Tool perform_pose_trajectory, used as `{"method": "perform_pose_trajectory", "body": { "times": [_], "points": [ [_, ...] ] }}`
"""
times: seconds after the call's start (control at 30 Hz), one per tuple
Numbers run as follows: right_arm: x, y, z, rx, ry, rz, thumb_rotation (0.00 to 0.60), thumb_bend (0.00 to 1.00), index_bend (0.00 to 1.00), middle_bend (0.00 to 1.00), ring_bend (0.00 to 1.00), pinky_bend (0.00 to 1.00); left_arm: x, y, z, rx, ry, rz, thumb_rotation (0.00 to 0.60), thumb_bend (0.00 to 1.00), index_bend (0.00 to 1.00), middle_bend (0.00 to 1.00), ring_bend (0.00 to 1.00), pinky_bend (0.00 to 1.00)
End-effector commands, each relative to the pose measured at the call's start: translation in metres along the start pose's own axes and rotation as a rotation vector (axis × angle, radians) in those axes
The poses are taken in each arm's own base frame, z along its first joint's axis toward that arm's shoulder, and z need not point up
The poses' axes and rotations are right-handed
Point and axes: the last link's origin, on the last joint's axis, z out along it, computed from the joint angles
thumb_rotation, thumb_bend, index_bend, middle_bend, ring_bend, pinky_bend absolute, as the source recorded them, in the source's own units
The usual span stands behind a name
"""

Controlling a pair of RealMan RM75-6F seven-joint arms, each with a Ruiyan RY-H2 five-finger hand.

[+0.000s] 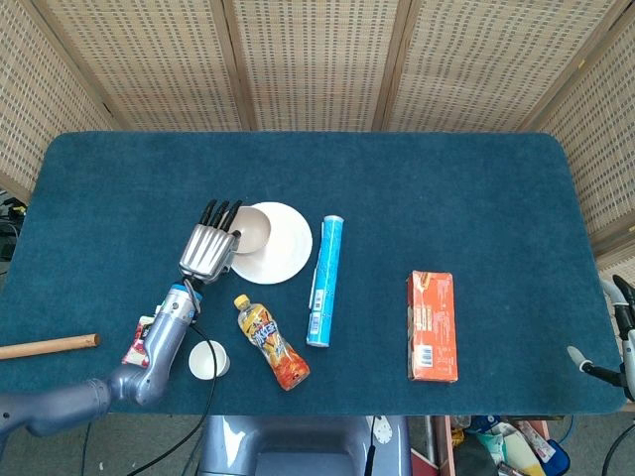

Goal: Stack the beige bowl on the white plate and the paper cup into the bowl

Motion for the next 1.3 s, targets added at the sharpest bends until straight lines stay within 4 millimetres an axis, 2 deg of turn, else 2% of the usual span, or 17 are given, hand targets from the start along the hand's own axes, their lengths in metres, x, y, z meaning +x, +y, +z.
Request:
{"method": "perform_pose_trajectory", "body": {
  "times": [0.03,0.3,0.7,1.03,1.13,1.2,1.3],
  "points": [
    [-0.001,0.001,0.001,-0.002,-0.007,0.008,0.6,0.17,0.0,0.0,0.0,0.0,-0.004,0.008,0.003,-0.011,-0.006,0.009,0.6,0.44,0.63,0.0,0.0,0.0],
    [0.0,0.003,0.0,0.002,-0.01,0.027,0.6,0.17,0.0,0.0,0.0,0.0,-0.017,0.017,0.008,-0.005,-0.035,0.026,0.6,0.44,0.63,0.0,0.0,0.0],
    [0.002,0.008,0.001,-0.01,-0.008,0.047,0.6,0.17,0.0,0.0,0.0,0.0,-0.012,0.029,0.02,-0.011,0.01,0.026,0.6,0.44,0.63,0.0,0.0,0.0],
    [0.004,0.011,0.001,-0.011,-0.006,0.063,0.6,0.17,0.0,0.0,0.0,0.0,-0.019,0.038,0.027,-0.003,-0.009,0.084,0.6,0.44,0.63,0.0,0.0,0.0],
    [0.004,0.012,0.001,-0.013,-0.006,0.066,0.6,0.17,0.0,0.0,0.0,0.0,-0.019,0.04,0.027,-0.003,-0.006,0.093,0.6,0.44,0.59,0.0,0.0,0.0],
    [0.004,0.012,0.001,-0.013,-0.005,0.067,0.6,0.17,0.0,0.0,0.0,0.0,-0.02,0.04,0.028,-0.002,-0.005,0.097,0.6,0.44,0.54,0.0,0.0,0.0],
    [0.004,0.012,0.001,-0.012,-0.004,0.068,0.6,0.17,0.0,0.0,0.0,0.0,-0.02,0.041,0.028,-0.001,-0.006,0.101,0.6,0.42,0.35,0.0,0.0,0.0]
  ]
}}
